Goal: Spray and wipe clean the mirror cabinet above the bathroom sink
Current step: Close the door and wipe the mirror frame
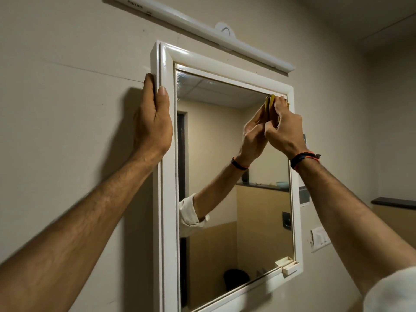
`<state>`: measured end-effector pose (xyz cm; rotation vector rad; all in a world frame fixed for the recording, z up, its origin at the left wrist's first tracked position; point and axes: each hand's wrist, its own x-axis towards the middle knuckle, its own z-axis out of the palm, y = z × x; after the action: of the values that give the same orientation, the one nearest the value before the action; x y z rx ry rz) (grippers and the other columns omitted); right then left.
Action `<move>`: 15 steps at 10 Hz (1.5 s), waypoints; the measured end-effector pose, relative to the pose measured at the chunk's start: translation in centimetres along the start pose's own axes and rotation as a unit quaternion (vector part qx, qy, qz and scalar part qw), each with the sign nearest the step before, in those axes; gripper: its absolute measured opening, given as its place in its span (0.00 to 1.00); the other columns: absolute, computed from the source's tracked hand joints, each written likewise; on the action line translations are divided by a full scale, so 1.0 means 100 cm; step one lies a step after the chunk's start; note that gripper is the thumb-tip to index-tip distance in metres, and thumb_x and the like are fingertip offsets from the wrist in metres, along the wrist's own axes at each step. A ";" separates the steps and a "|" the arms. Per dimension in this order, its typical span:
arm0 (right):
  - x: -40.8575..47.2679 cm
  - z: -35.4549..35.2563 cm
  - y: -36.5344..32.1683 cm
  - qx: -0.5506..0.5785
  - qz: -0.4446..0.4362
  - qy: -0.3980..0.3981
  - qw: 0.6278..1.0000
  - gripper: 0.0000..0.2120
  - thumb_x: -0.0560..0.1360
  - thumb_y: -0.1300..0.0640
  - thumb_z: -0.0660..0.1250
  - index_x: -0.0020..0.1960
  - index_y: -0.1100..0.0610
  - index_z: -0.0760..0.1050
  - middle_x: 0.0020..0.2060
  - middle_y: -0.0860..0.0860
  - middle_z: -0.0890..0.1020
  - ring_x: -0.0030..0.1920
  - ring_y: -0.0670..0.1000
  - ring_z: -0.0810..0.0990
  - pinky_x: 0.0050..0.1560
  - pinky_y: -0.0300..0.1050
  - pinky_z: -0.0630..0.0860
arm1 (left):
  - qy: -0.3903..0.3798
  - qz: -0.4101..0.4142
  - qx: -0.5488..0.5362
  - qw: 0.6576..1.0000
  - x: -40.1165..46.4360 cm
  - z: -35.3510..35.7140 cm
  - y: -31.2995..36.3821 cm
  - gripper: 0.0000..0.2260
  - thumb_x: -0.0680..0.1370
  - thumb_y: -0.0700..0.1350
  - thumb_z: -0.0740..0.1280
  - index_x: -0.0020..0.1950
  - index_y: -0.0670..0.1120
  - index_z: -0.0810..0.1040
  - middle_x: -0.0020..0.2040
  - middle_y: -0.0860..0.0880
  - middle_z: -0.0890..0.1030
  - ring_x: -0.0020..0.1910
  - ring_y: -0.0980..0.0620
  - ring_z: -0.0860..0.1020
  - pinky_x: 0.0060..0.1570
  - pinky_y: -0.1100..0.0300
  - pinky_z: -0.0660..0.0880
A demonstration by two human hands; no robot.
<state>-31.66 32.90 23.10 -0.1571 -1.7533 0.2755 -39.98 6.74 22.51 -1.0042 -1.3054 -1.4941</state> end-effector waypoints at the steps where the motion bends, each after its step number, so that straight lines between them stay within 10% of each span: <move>1: 0.005 -0.008 0.003 -0.034 -0.015 -0.034 0.999 0.33 0.74 0.68 0.66 0.76 0.62 0.60 0.70 0.62 0.71 0.68 0.64 0.71 0.69 0.57 0.70 | 0.016 0.000 -0.014 1.000 0.002 -0.002 -0.008 0.23 0.85 0.49 0.52 0.79 0.42 0.57 0.76 0.46 0.66 0.74 0.52 0.65 0.73 0.57 0.64; 3: -0.012 -0.029 -0.002 0.048 0.023 0.017 0.998 0.22 0.73 0.68 0.65 0.66 0.60 0.76 0.57 0.57 0.82 0.57 0.55 0.80 0.62 0.52 0.77 | -0.002 -0.006 -0.003 1.000 -0.003 -0.005 -0.004 0.24 0.85 0.48 0.53 0.79 0.42 0.56 0.78 0.46 0.63 0.76 0.52 0.62 0.75 0.54 0.61; 5: -0.022 -0.042 -0.002 0.511 0.327 0.142 0.782 0.08 0.71 0.68 0.63 0.47 0.57 0.74 0.48 0.54 0.77 0.55 0.57 0.78 0.48 0.49 0.82 | -0.020 -0.026 0.009 0.999 -0.016 -0.010 -0.004 0.24 0.85 0.50 0.53 0.79 0.43 0.57 0.76 0.46 0.66 0.74 0.52 0.66 0.73 0.52 0.65; 6: -0.035 -0.041 -0.005 0.528 0.320 0.127 0.777 0.10 0.73 0.65 0.69 0.53 0.59 0.74 0.52 0.55 0.78 0.54 0.55 0.80 0.48 0.45 0.82 | -0.023 -0.036 0.004 0.999 -0.024 -0.012 -0.005 0.24 0.85 0.50 0.54 0.79 0.43 0.57 0.76 0.46 0.67 0.73 0.52 0.67 0.73 0.53 0.65; 7: -0.055 -0.031 -0.016 0.442 0.259 0.080 0.855 0.20 0.76 0.68 0.66 0.67 0.61 0.72 0.56 0.53 0.79 0.57 0.54 0.79 0.52 0.46 0.81 | -0.034 -0.058 -0.005 0.998 -0.035 -0.015 -0.005 0.24 0.84 0.51 0.55 0.79 0.44 0.57 0.76 0.47 0.66 0.74 0.52 0.66 0.73 0.52 0.65; 11: -0.182 -0.005 -0.102 0.358 0.160 0.000 0.920 0.23 0.77 0.66 0.66 0.70 0.52 0.72 0.62 0.49 0.78 0.60 0.49 0.78 0.54 0.45 0.81 | -0.082 -0.111 -0.057 0.989 -0.128 -0.063 -0.006 0.22 0.83 0.47 0.60 0.77 0.49 0.63 0.78 0.53 0.61 0.75 0.58 0.62 0.70 0.64 0.66; 13: -0.272 0.005 -0.138 0.185 -0.006 -0.008 0.983 0.31 0.71 0.73 0.66 0.69 0.51 0.68 0.55 0.38 0.78 0.52 0.37 0.80 0.52 0.25 0.74 | -0.120 -0.208 -0.118 0.963 -0.203 -0.094 -0.007 0.23 0.82 0.57 0.52 0.75 0.50 0.67 0.72 0.57 0.72 0.69 0.66 0.69 0.63 0.75 0.65; 15: -0.352 0.028 -0.149 -0.002 -0.141 -0.102 0.985 0.28 0.69 0.76 0.65 0.68 0.62 0.74 0.67 0.60 0.75 0.68 0.58 0.74 0.65 0.54 0.74 | -0.125 -0.319 -0.161 0.925 -0.267 -0.106 -0.010 0.30 0.78 0.66 0.50 0.73 0.50 0.71 0.66 0.61 0.75 0.68 0.63 0.71 0.69 0.62 0.66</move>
<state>-26.70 9.32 -6.64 0.1211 -1.9531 0.0829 -33.67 -0.86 -4.52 -1.0528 -1.7120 -2.1848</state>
